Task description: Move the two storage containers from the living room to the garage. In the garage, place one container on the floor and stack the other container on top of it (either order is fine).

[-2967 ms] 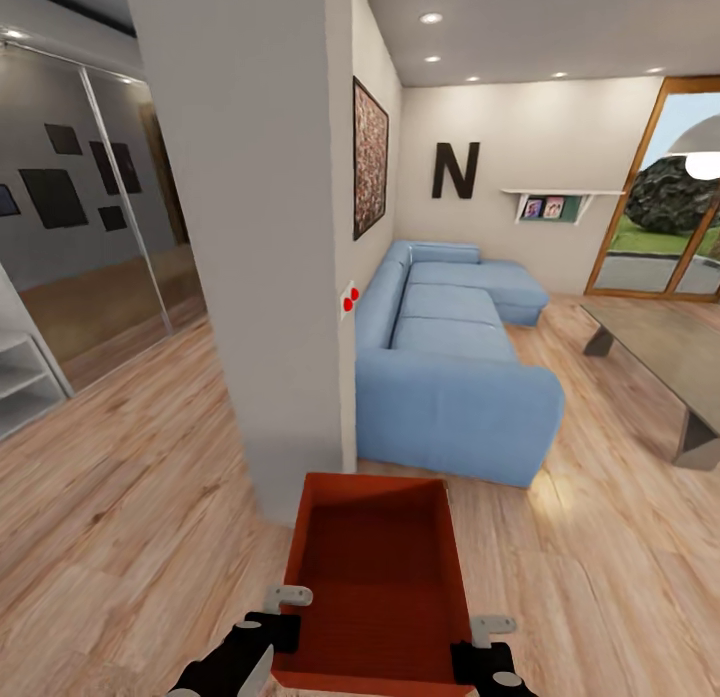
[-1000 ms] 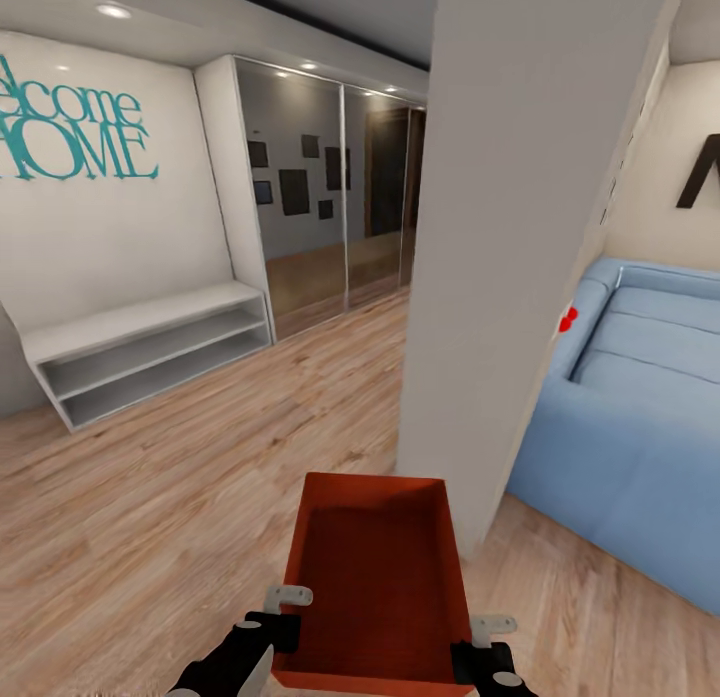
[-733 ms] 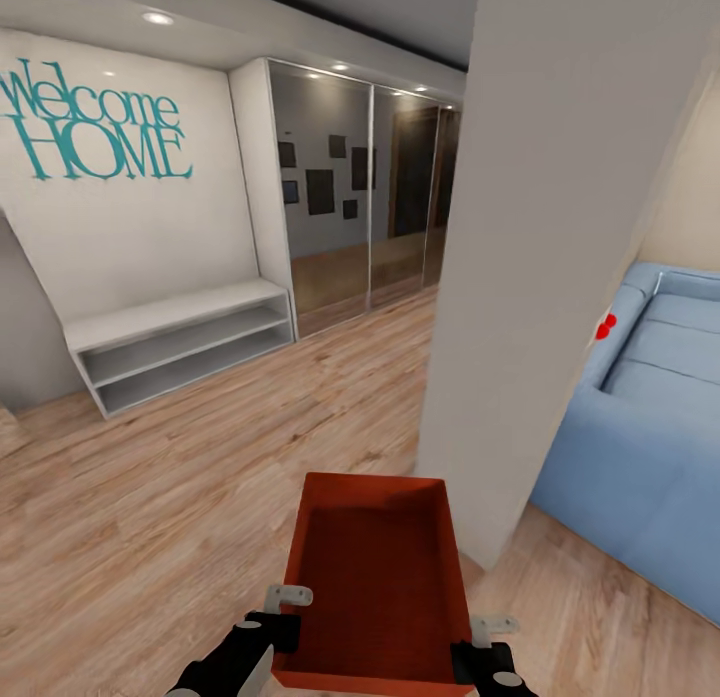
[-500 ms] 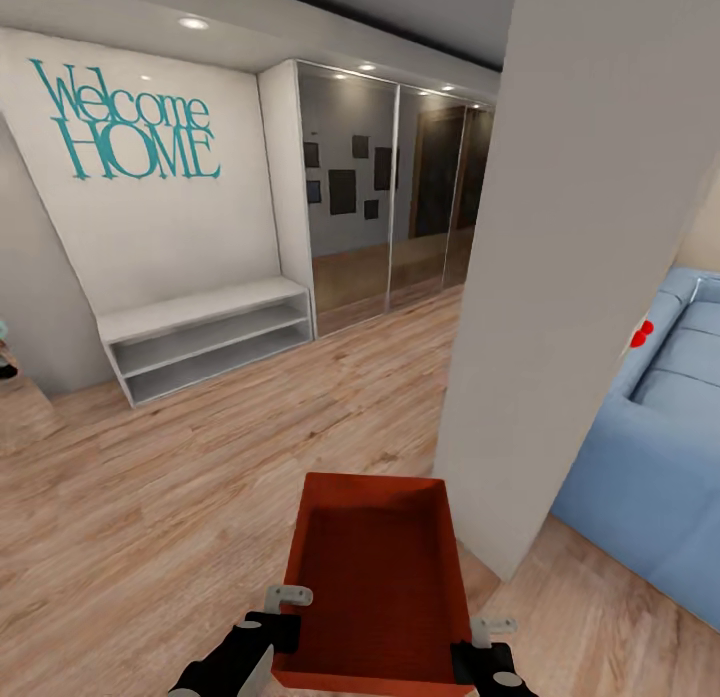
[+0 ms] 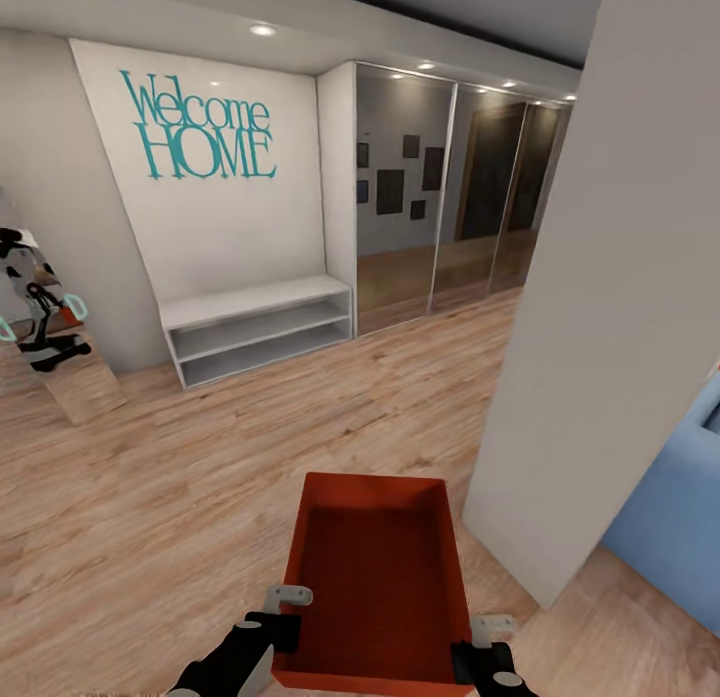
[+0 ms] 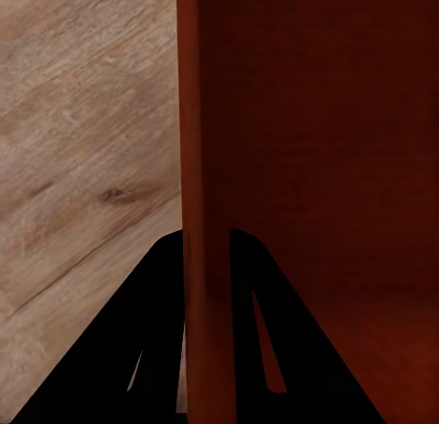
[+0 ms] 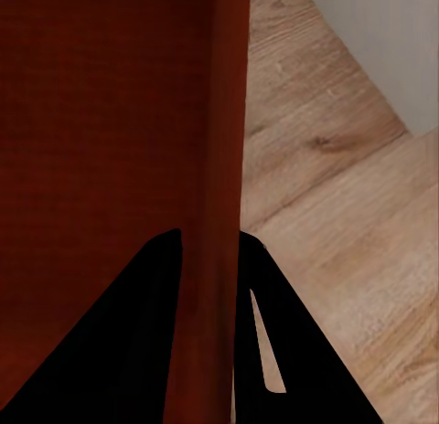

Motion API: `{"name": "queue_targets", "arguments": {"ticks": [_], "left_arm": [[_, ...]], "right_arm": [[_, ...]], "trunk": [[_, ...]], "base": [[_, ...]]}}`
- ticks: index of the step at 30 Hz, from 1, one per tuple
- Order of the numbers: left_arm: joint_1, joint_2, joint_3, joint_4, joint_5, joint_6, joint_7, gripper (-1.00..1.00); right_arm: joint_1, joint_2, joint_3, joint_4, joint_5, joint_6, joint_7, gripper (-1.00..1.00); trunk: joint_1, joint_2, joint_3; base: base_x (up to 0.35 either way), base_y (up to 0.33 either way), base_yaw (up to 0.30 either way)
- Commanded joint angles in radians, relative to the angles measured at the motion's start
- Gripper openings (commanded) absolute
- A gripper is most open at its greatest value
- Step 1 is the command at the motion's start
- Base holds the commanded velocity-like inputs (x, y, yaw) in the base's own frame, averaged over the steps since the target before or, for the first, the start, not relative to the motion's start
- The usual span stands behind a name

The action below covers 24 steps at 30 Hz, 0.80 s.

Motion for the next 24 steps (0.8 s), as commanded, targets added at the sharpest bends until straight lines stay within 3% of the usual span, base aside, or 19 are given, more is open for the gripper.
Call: {"name": "queue_targets", "arguments": {"ticks": [1,24], "left_arm": [[0.0,0.0,-0.016,0.001,0.005,0.006,0.008,-1.0],[0.0,-0.001,-0.015,0.001,0.005,0.005,0.008,-1.0]], "right_arm": [[-0.001,-0.001,-0.005,0.0,-0.004,-0.007,-0.013,-1.0],[-0.001,-0.001,-0.005,0.0,-0.004,-0.007,-0.014,-1.0]], "trunk": [[0.0,-0.001,-0.001],[0.0,-0.001,-0.001]], "base": [[0.0,0.0,0.294],[0.0,0.0,0.294]]}}
